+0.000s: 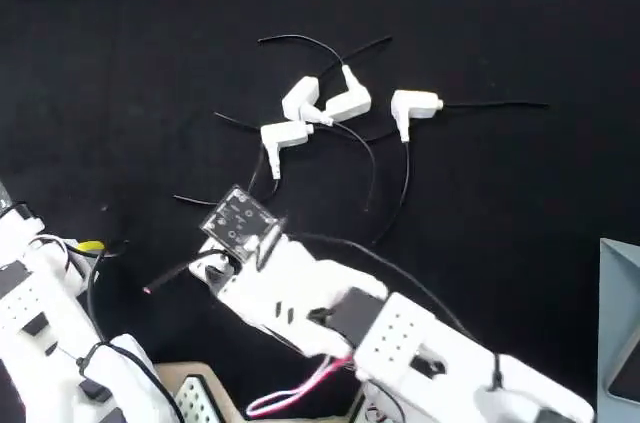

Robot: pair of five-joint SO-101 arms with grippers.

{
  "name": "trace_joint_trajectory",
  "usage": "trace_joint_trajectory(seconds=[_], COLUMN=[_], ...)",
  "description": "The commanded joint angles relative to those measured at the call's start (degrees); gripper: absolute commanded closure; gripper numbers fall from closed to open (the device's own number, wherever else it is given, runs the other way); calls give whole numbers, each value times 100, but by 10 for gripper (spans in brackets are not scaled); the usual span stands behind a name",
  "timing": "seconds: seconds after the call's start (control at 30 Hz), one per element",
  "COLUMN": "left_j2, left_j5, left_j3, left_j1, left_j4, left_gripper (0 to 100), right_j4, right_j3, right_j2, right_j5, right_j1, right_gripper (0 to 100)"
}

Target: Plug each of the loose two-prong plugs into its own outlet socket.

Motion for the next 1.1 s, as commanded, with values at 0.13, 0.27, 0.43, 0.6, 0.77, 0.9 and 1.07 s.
trace_joint_trajectory(seconds=[0.13, 0.27, 0.43, 0.6, 0.77, 0.9, 1.07], left_j2=[-79, -79, -79, -79, -79, -79, -79], left_j5=[53, 53, 53, 53, 53, 44, 44], left_j3=[-84, -84, -75, -75, -57, -22, -22], left_j1=[31, 31, 31, 31, 31, 31, 31], left_j4=[-88, -88, -88, -88, -88, -97, -97], left_gripper=[672, 672, 672, 672, 672, 672, 672], right_j4=[-1319, -1407, -1424, -1890, -1899, -1908, -1925], right_j3=[-119, -321, -629, -664, -787, -813, -831], right_j2=[1420, 1877, 2431, 2642, 2659, 2677, 2695], right_j5=[-18, -18, -44, -35, -18, -18, -18], right_j1=[-97, -97, -97, -79, -79, -79, -97], right_gripper=[986, 986, 986, 986, 986, 986, 986])
